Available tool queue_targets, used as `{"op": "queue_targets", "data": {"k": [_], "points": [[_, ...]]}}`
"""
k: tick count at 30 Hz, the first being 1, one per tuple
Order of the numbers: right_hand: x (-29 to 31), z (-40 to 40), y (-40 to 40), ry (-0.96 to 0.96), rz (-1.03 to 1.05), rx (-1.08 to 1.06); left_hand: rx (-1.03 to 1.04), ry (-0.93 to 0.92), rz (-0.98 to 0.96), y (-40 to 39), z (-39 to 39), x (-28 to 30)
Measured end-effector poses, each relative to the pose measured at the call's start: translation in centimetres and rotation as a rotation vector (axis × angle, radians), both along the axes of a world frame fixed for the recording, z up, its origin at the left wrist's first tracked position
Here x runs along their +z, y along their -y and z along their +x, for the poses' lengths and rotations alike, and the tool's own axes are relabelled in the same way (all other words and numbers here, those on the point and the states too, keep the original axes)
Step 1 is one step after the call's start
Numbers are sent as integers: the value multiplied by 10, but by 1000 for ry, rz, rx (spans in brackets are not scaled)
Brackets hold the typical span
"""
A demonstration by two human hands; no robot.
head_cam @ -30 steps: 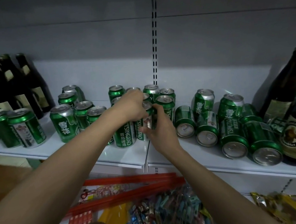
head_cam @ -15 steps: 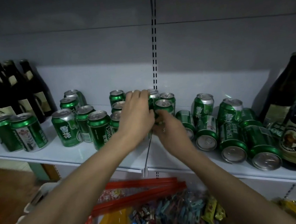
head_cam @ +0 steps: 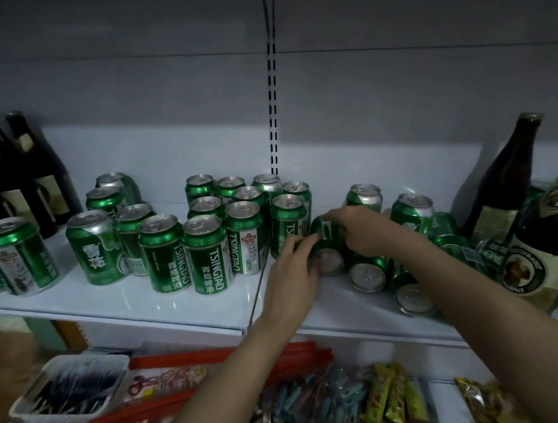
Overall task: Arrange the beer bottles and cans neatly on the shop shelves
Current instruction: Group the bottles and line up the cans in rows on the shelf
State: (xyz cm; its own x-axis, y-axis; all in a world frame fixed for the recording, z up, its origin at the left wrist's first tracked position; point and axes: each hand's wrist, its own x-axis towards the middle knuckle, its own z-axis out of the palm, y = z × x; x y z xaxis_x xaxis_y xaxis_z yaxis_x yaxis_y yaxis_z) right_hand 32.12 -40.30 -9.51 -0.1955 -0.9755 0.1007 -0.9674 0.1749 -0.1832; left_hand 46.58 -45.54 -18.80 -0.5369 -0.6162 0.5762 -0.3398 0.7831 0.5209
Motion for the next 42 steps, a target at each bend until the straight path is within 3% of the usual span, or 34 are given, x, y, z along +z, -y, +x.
{"op": "queue_targets", "data": {"k": [18, 25, 29, 34, 38, 42], "points": [[-12, 3, 23, -253, 95, 230, -23, -216, 275, 3, 1, 0], [-19, 4, 15, -338, 51, 195, -6, -280, 290, 4, 6, -1], [-11, 5, 6, -330, -38, 166, -2, -491, 363, -1, 11, 6], [-9, 25, -15, 38, -235, 133, -145, -873, 535, -11, 21, 19], [-36, 53, -21, 438, -509, 110, -201, -915, 503, -15, 24, 17], [-72, 78, -20, 717, -672, 81, -173, -862, 506, -15, 26, 15]]}}
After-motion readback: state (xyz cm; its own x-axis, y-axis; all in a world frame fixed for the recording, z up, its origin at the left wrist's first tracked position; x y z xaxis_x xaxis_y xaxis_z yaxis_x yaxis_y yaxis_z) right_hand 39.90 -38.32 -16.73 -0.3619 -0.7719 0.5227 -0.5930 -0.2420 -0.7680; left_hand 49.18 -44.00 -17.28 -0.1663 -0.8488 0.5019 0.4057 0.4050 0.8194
